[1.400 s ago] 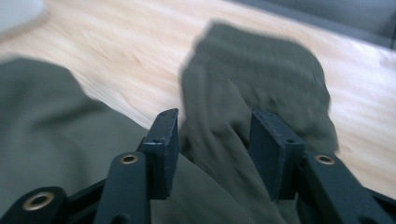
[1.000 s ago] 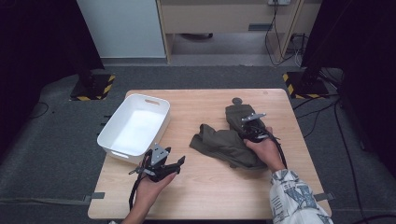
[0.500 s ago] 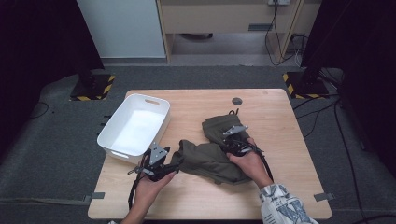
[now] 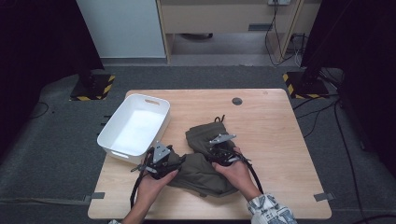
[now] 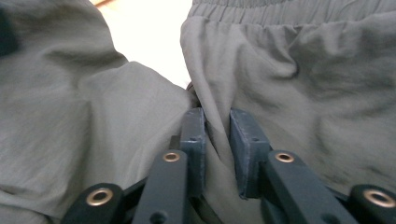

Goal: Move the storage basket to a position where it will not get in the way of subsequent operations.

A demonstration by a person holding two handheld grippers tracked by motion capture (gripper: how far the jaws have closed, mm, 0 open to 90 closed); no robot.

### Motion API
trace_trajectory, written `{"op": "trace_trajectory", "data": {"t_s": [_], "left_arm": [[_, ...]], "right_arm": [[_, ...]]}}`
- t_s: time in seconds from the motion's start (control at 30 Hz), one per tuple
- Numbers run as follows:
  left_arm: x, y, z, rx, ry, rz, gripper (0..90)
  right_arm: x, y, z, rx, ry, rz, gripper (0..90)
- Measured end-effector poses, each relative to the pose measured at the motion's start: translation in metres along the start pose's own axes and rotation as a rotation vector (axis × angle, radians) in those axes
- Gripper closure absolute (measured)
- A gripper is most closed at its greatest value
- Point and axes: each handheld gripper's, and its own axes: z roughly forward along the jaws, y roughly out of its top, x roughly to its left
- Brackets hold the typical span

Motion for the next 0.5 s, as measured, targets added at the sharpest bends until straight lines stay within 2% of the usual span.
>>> {"op": "trace_trajectory", "data": {"t_s": [0.07, 0.13, 0.23, 0.33, 0.43, 0.5], "left_arm": [[0.001, -0.001, 0.004, 0.017, 0.012, 0.015, 31.3], [0.002, -0.002, 0.005, 0.025, 0.026, 0.019, 32.1], [0.006, -0.001, 0.003, 0.015, 0.038, 0.002, 32.6], [0.008, -0.002, 0.002, 0.02, 0.048, 0.002, 32.7], [0.009, -0.004, 0.001, 0.015, 0.047, -0.01, 33.2], [0.009, -0.004, 0.001, 0.014, 0.052, -0.016, 33.6]], "right_arm": [[0.002, 0.002, 0.0, -0.004, -0.017, -0.043, 68.8], [0.003, 0.003, -0.001, -0.011, -0.01, -0.06, 58.8], [0.004, 0.007, -0.005, -0.033, -0.02, -0.088, 46.9], [0.005, 0.014, -0.01, -0.044, -0.036, -0.121, 35.2], [0.005, 0.024, -0.013, -0.048, -0.027, -0.132, 25.8], [0.005, 0.029, -0.013, -0.053, -0.02, -0.136, 24.3]]}}
